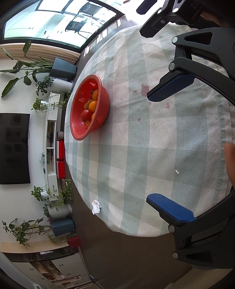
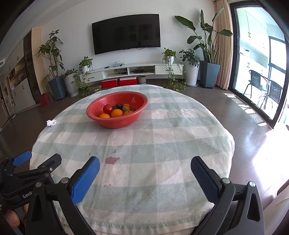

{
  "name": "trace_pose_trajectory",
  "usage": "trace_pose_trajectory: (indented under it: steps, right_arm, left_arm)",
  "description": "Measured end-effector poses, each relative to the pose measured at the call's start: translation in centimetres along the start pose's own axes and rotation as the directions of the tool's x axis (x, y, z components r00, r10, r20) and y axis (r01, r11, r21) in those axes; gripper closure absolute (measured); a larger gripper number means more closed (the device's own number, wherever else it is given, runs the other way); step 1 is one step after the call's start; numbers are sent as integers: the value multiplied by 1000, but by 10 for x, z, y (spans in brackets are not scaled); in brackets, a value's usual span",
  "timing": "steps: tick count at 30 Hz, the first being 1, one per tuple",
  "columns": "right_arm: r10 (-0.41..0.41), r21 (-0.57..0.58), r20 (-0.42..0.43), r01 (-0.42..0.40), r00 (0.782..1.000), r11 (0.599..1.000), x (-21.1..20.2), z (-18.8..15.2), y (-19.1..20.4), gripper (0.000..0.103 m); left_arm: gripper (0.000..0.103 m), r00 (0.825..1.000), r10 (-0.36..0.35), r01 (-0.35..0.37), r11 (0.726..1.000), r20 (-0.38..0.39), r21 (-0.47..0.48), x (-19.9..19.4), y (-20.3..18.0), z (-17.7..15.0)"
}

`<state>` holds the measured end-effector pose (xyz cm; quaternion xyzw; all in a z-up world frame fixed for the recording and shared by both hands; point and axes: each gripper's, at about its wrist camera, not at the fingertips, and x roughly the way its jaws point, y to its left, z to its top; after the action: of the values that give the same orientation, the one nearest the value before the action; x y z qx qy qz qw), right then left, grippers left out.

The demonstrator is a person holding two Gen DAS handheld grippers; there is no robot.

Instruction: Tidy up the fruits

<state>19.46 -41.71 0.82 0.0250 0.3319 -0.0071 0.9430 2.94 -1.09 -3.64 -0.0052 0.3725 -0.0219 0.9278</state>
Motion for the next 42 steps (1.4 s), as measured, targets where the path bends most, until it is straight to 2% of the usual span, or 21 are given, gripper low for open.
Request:
trace_pose_trajectory:
  steps: [8, 42]
  right_arm:
    - [-2, -15, -10, 2, 1000, 1000, 2, -2, 5, 0]
    - [-3, -21, -22, 2, 1000, 1000, 4, -10, 7, 0]
  left_arm:
    - [0, 1000, -16, 16, 1000, -19, -10, 10, 3, -8]
    - [0, 1000, -19, 19, 1000, -22, -7, 11, 2, -12]
